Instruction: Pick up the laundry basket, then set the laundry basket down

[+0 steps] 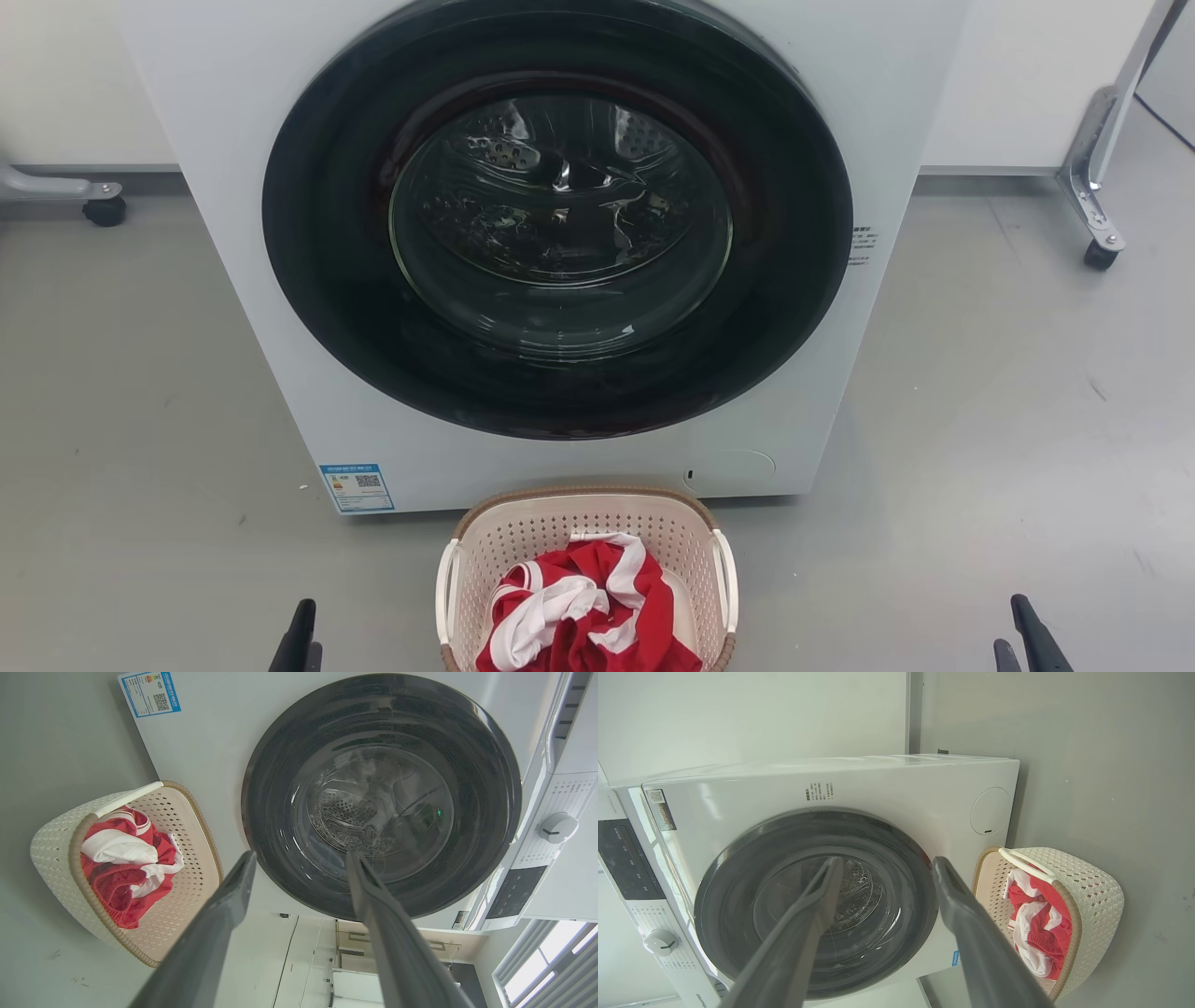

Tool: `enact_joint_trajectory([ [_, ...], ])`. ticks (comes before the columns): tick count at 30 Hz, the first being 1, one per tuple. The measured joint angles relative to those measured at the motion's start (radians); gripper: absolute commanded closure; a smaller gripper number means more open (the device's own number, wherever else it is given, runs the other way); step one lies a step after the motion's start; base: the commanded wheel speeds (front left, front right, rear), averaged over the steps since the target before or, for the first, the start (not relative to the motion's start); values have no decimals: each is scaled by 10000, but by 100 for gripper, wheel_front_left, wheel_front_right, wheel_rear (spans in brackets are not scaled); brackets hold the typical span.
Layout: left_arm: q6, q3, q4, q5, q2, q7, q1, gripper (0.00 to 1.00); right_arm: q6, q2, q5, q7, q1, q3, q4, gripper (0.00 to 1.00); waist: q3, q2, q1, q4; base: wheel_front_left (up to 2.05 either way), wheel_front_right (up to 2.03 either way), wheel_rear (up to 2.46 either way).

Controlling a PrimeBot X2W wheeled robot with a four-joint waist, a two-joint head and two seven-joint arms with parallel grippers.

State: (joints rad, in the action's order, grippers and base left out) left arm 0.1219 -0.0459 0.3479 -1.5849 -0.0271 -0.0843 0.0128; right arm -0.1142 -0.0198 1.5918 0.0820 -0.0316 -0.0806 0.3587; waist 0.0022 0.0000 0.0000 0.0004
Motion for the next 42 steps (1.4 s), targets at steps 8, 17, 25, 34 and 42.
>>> enact_joint_trajectory([
  [8,-182,251,-127,848,-10,328,1,0,186,-6,-535,-305,0,265,-40,0,-2,0,0,3,0,0,0],
  [17,-527,648,-403,2232,-65,633,4,0,543,-19,-1870,-625,-8,723,-205,0,0,0,0,11,0,0,0],
  [25,-788,1139,-629,3731,-247,930,9,0,748,-127,-3484,-922,-30,1369,-282,0,2,0,0,21,0,0,0],
  [34,-974,1638,-788,5428,-416,1227,13,0,980,-265,-5043,-1204,-48,1964,-318,0,-11,0,0,24,0,0,0],
  [42,-1225,2077,-905,6966,-550,1528,10,0,1170,-339,-6550,-1478,-46,2552,-322,0,-46,0,1,21,0,0,0],
])
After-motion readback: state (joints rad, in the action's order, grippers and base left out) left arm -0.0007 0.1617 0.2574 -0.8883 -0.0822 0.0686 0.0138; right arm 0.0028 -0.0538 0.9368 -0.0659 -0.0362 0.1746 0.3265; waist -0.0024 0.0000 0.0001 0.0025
